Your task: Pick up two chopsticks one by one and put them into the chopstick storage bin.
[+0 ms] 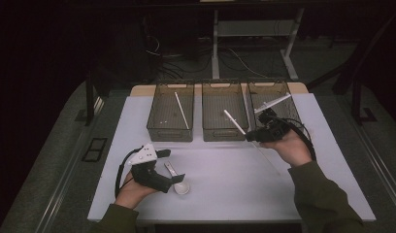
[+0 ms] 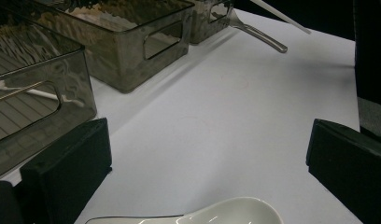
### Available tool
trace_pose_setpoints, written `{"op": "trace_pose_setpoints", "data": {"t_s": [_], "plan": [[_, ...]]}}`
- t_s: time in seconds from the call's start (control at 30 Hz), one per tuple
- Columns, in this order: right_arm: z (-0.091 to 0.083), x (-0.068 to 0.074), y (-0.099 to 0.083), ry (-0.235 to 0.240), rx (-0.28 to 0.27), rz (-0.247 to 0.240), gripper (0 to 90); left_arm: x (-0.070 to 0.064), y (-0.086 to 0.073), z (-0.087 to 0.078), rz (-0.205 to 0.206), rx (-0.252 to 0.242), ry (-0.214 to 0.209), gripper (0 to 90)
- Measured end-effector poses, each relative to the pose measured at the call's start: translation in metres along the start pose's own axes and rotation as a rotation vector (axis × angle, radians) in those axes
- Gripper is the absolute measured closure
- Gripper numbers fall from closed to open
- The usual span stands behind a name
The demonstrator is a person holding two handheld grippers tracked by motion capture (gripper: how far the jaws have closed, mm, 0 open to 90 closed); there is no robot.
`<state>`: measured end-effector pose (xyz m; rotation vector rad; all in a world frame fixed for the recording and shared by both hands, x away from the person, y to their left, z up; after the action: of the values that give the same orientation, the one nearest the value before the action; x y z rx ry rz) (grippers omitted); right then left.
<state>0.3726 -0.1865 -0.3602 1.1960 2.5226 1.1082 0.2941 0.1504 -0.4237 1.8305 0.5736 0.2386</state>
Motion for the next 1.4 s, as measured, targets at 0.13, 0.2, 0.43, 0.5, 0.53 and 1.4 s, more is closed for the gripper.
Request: {"op": "trace_pose_setpoints", "data": {"t_s": [0.13,0.2,0.43,0.5,0.53,1.4], "plan": [[0.010,0.005,0.021,0.007,-0.025,-0.001,84.1,0.000,-0.001,0.001,-0.005,-0.001,0.002,0.0],[0.018,0.007,0.034,0.013,-0.030,-0.001,84.1,0.000,-0.001,0.001,-0.003,0.000,0.004,0.0],[0.046,0.013,0.071,0.020,-0.043,0.007,84.1,0.001,-0.001,0.002,-0.003,0.003,0.002,0.0],[0.053,0.015,0.083,0.028,-0.044,0.016,84.1,0.000,-0.001,0.002,-0.005,0.004,0.002,0.0],[0.056,0.016,0.087,0.030,-0.044,0.021,84.1,0.000,-0.001,0.003,-0.005,0.004,0.003,0.0],[0.159,0.037,0.205,0.025,-0.079,0.113,84.0,0.004,0.000,0.003,-0.003,-0.021,-0.013,0.0]]}}
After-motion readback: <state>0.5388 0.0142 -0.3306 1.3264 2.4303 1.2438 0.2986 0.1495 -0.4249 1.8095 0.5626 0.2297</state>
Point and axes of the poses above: each handheld gripper's, and its own axes: z roughly forward along the jaws, y roughly out of its top, x roughly to its left, the point moved 3 cm from there along z, roughly forward along the jaws, and after that the axes turned 6 degrees about -x, right-handed, at the moved point
